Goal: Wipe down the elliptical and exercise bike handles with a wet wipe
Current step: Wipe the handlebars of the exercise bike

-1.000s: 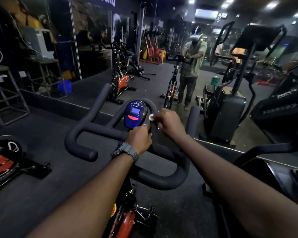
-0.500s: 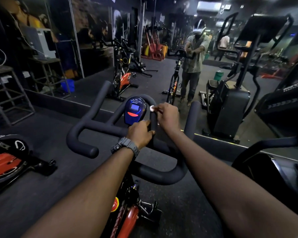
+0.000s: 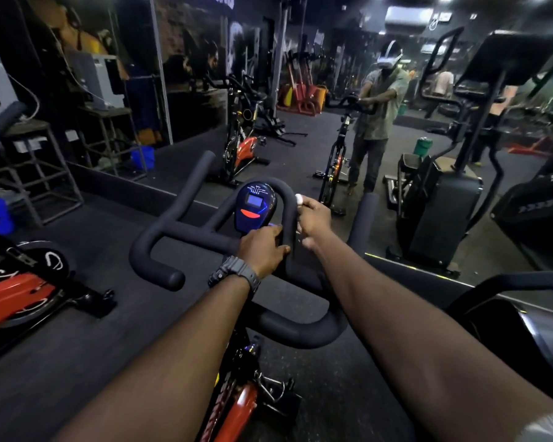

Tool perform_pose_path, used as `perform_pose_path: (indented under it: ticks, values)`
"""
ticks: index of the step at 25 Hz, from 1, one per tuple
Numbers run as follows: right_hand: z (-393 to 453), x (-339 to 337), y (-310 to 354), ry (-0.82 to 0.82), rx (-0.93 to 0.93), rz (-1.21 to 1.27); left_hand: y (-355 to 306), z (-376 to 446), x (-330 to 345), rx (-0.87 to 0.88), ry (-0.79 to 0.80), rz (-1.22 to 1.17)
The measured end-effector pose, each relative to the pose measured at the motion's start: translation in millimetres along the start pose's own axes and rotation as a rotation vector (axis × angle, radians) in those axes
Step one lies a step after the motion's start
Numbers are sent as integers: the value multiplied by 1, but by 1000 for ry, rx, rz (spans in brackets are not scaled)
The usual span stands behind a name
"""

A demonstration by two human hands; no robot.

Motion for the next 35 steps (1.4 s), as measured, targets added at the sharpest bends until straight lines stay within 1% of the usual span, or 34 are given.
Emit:
perform_pose_path:
  ticks: [1, 2, 3, 4, 5, 6, 7, 8, 10, 11, 15, 16, 17, 19, 20, 21, 22, 23, 25, 26, 29, 30, 31, 32, 34, 35]
  values:
    - [2, 9, -10, 99, 126, 137, -2, 1, 0, 20, -21, -3]
    - [-5, 9, -20, 203, 225, 201, -3, 1, 2, 38, -38, -16]
    - [-15, 2, -29, 307, 295, 191, -6, 1, 2, 48, -53, -33]
    - [-24, -4, -34, 427, 324, 167, -9, 2, 2, 48, -70, -40]
    - [-26, -9, -36, 502, 338, 126, -11, 4, 2, 40, -87, -40]
    - [-27, -12, -33, 540, 355, 92, -12, 6, 2, 34, -100, -27]
    - [-23, -8, -28, 536, 367, 76, -13, 7, 2, 21, -108, -4]
    - [-14, -2, -21, 502, 377, 101, -16, 7, 1, 5, -114, 13]
    - [-6, 10, -7, 420, 447, 249, -22, 4, -1, -4, -130, 29]
    - [-4, 12, -9, 423, 466, 260, -26, 3, -3, -1, -137, 42]
    - [-19, -13, -45, 651, 441, 15, -42, 4, -8, -7, -190, 218]
    - [-13, -13, -44, 651, 431, -23, -44, 5, -9, -19, -212, 229]
    - [-4, -5, -38, 600, 419, -1, -42, 5, -9, -28, -222, 221]
    - [12, 12, -20, 485, 415, 139, -40, 3, -5, -33, -230, 187]
    - [16, 13, -17, 433, 381, 131, -40, 2, -3, -28, -234, 163]
    - [15, 11, -23, 423, 375, 105, -40, 1, -1, -27, -237, 142]
    - [8, 3, -33, 463, 385, 60, -40, 0, -1, -36, -241, 128]
    - [-4, -6, -42, 540, 395, 12, -39, 0, -1, -50, -249, 125]
    - [-22, -18, -46, 639, 371, -71, -39, 0, -2, -79, -277, 134]
    - [-19, -17, -39, 608, 337, -79, -40, 0, -2, -84, -290, 138]
    - [5, 2, -12, 375, 311, 61, -41, -4, 1, -66, -283, 145]
    - [9, 5, -14, 333, 291, 40, -41, -4, 2, -54, -279, 148]
    - [4, 1, -19, 330, 255, -7, -42, -4, 2, -35, -273, 163]
    - [-2, -6, -30, 362, 203, -55, -45, -3, 3, -3, -261, 208]
    - [-19, -22, -44, 434, 144, -122, -55, 2, 2, 114, -241, 395]
    - [-20, -24, -42, 429, 122, -122, -61, 5, 3, 192, -239, 505]
Point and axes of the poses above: each hand's wrist, its own z-axis towards the middle knuckle, its own x-axis out of the palm, y = z × x, the point moved 6 cm from there along z, towards the middle knuckle, and after that the axes turned 12 degrees about -y, right-handed, at the moved point
